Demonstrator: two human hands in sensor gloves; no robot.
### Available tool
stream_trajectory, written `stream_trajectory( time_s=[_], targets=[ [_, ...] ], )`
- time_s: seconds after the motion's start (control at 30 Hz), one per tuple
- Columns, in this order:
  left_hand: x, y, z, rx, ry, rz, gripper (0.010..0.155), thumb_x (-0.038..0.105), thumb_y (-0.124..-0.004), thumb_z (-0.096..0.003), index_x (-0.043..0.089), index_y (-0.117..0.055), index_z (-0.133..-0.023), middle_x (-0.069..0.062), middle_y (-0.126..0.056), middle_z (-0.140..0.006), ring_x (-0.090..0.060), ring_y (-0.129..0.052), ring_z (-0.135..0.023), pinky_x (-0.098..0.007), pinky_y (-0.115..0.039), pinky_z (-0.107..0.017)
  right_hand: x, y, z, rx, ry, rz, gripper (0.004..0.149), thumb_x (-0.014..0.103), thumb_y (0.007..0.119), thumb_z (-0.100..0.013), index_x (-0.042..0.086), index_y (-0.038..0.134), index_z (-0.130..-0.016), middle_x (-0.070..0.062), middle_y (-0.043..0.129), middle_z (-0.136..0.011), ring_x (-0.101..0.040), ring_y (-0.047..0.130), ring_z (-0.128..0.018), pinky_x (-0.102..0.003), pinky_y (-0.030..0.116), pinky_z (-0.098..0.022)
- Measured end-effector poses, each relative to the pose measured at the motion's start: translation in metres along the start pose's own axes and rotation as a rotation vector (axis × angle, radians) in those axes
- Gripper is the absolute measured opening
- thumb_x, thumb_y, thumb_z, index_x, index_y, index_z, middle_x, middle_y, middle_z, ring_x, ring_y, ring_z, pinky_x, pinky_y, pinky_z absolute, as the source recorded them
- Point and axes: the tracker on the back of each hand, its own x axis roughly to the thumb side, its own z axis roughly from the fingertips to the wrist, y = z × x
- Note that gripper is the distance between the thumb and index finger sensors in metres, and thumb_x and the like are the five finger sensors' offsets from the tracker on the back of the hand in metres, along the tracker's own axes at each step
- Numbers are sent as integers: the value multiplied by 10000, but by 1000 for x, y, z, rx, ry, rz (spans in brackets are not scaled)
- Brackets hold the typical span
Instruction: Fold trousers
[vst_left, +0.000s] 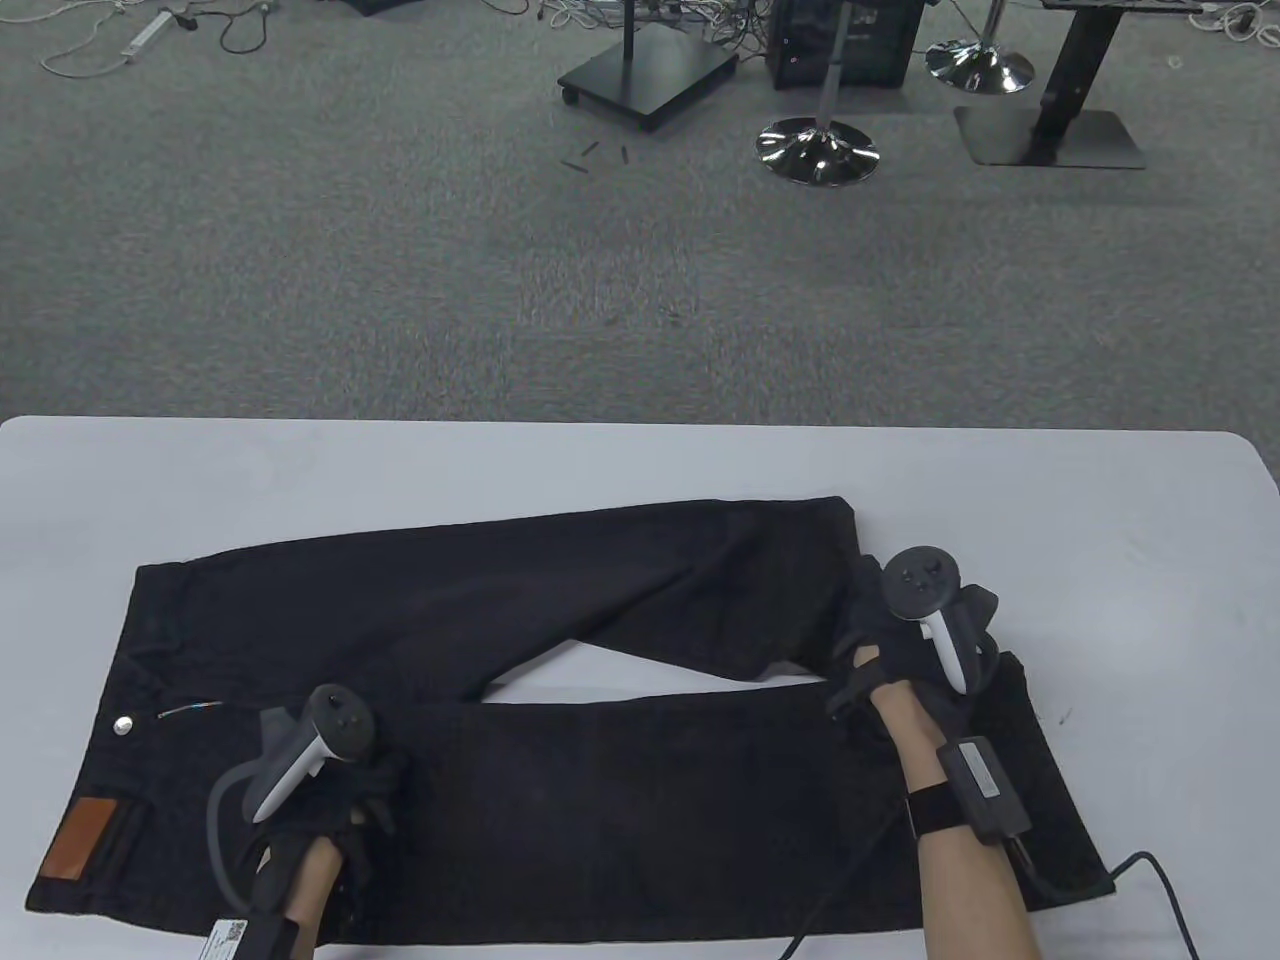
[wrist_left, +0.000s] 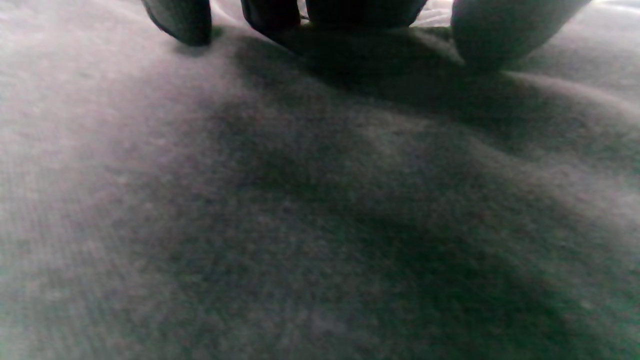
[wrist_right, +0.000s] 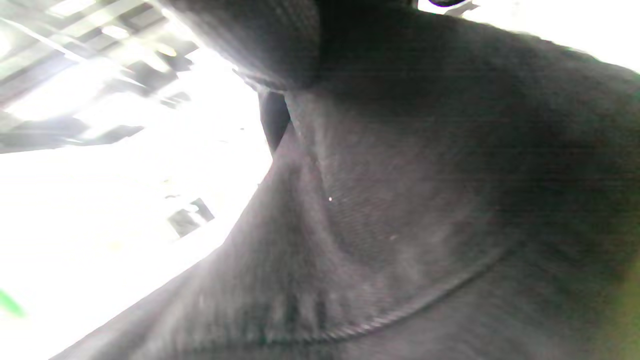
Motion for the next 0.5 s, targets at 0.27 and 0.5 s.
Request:
stream_trajectory(
  time_s=[0.27,0.5],
  targets=[
    [0,-1,0,0,-4,9,759,655,-651,-533,354,-398,-1182,90,-344,-1240,-281,-363,-1221,-621,-467,-845,-3,-23,3,-54,75,87,477,256,728,-540,336,637,-1001,22,461,-1140,-325,352,-1081,-618,274,-796],
    [0,-1,1,-5,-4,13,761,655,-652,-533,351,-397,-1183,87,-341,-1241,-285,-359,-1220,-625,-464,-844,-38,40,7,305,121,188,512,415,754,-522,324,633,-1011,3,534,-1142,-367,443,-1071,-638,342,-767]
  ],
)
